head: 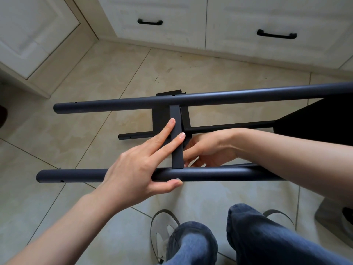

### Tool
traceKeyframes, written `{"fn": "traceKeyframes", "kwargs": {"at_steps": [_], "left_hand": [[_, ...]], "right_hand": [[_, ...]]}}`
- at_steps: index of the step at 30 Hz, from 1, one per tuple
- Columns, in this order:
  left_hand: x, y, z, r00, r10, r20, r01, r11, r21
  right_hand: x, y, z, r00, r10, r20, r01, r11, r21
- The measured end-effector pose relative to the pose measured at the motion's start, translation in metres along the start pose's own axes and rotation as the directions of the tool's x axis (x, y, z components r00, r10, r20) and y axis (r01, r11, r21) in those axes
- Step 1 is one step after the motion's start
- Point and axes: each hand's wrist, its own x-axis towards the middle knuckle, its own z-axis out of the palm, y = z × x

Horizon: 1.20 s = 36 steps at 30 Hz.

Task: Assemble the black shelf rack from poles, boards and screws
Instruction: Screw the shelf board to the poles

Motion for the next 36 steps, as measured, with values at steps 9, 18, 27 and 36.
{"fn": "traceKeyframes", "kwargs": {"at_steps": [9, 18, 27, 36], "left_hand": [[-0.0002, 0.0001, -0.0004, 1.0, -0.004, 0.008, 0.004, 1.0, -0.008], [-0.0006, 0.0008, 0.0002, 1.0, 0.0, -0.006, 0.0, 1.0, 0.007], [0.0, 0.0004, 0.0008, 1.0, 0.004, -0.011, -0.003, 1.0, 0.021], [0.0005, 0.0015, 0.0006, 1.0, 0.002, -0.019, -0.002, 1.0, 0.016]], "right_hand": [[-0.0042, 0.0002, -0.0063, 1.0, -0.014, 0.01, 0.015, 1.0, -0.007], [-0.005, 0.0013, -0.0074, 0.997, -0.075, 0.013, 0.075, 0.997, 0.027], [-0.0032, 0.0003, -0.0022, 0.998, -0.058, -0.03, 0.058, 0.998, -0.024], [-0.0023, 0.0009, -0.0015, 0.998, -0.057, -0.037, 0.055, 0.997, -0.062]]}}
